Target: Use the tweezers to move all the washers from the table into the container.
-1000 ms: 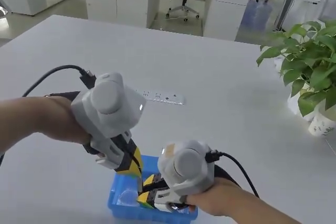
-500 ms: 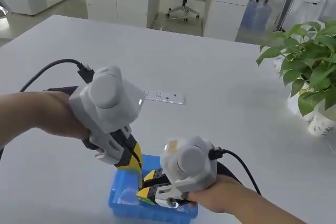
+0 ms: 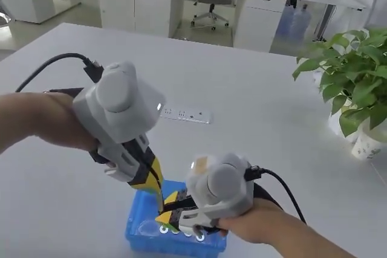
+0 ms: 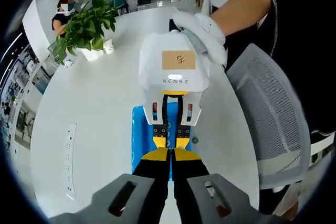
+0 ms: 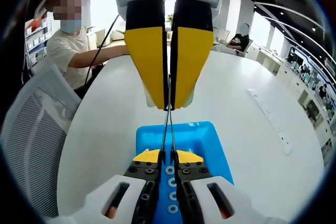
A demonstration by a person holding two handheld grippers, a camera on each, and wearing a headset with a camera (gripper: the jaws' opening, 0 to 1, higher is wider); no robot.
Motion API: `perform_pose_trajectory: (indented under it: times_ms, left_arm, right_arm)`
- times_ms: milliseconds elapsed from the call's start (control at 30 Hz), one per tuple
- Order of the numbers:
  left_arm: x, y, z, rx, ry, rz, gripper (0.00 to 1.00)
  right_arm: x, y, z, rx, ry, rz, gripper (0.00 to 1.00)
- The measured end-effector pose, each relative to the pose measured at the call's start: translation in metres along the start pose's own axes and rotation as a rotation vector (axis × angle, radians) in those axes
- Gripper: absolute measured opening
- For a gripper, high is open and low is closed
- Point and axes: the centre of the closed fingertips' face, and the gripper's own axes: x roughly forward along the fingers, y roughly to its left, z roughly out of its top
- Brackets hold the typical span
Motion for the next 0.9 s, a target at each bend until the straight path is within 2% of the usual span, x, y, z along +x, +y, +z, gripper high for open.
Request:
perform_pose_trajectory:
  times_ms: [200, 433, 667, 900]
  left_arm:
    - [-0.011, -0.009, 0.007, 0.003, -0.004, 0.001, 0.03]
    - [-0.015, -0.021, 0.010, 0.003, 0.000, -0.004, 0.03]
    - [-0.013, -0.033, 0.014, 0.005, -0.001, -0.006, 0.03]
    - [-0.004, -0.045, 0.016, 0.017, -0.004, -0.013, 0.03]
  right_arm:
    - [-0.009, 0.009, 0.010, -0.016, -0.012, -0.006, 0.10]
    - [-0.013, 0.021, 0.014, -0.027, -0.006, -0.004, 0.10]
    - [-0.017, 0.033, 0.012, -0.033, -0.002, -0.006, 0.10]
    - [-0.018, 0.044, 0.003, -0.028, -0.002, -0.012, 0.10]
